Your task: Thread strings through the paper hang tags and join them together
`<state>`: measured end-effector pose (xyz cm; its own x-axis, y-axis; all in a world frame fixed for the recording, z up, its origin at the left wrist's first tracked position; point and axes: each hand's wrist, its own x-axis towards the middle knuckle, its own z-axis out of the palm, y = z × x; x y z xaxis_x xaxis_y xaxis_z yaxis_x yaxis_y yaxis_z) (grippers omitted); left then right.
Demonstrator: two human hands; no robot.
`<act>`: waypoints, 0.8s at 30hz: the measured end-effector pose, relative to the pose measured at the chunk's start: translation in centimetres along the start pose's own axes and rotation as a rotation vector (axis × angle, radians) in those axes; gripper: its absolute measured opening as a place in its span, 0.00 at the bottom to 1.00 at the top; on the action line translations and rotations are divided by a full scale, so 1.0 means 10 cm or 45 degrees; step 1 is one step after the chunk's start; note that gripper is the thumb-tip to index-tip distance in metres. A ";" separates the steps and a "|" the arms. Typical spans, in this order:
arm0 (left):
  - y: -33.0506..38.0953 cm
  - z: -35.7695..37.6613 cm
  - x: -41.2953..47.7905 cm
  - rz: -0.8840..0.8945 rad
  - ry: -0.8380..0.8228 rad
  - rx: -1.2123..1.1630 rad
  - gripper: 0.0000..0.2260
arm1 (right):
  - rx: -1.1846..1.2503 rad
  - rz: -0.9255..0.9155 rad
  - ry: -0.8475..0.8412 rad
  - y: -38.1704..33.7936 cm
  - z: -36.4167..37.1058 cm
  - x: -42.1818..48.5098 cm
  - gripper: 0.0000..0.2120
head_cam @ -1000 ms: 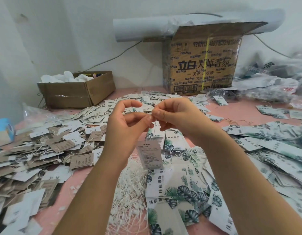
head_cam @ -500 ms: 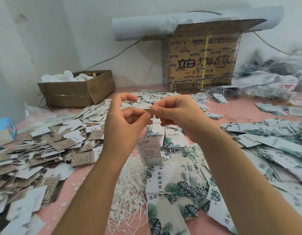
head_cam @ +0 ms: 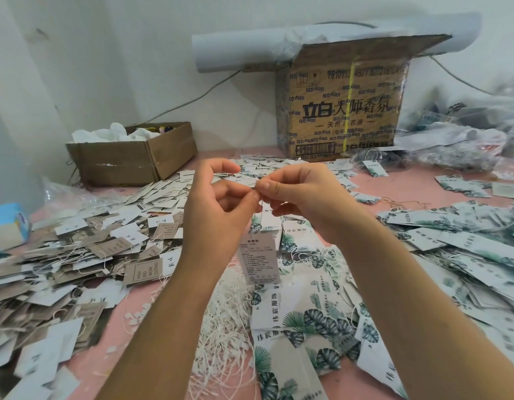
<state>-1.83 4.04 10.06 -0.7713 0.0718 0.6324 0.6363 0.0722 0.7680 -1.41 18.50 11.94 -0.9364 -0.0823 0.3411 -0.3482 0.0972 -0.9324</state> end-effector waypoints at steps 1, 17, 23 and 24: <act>0.00 0.00 0.00 0.002 0.000 -0.008 0.16 | 0.010 0.001 -0.002 0.00 0.00 0.00 0.03; -0.03 -0.02 0.01 0.049 0.120 -0.140 0.10 | 0.560 0.097 -0.149 0.06 0.17 0.02 0.06; -0.06 -0.01 0.01 0.109 0.183 -0.078 0.08 | 0.648 0.064 -0.115 0.06 0.23 0.02 0.09; -0.07 -0.02 0.01 0.117 0.189 -0.065 0.08 | 0.667 0.066 -0.116 0.05 0.24 0.01 0.10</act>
<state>-2.37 3.84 9.63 -0.7050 -0.0719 0.7055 0.7061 0.0215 0.7078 -1.61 16.18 11.25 -0.9361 -0.1785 0.3032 -0.2117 -0.4028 -0.8905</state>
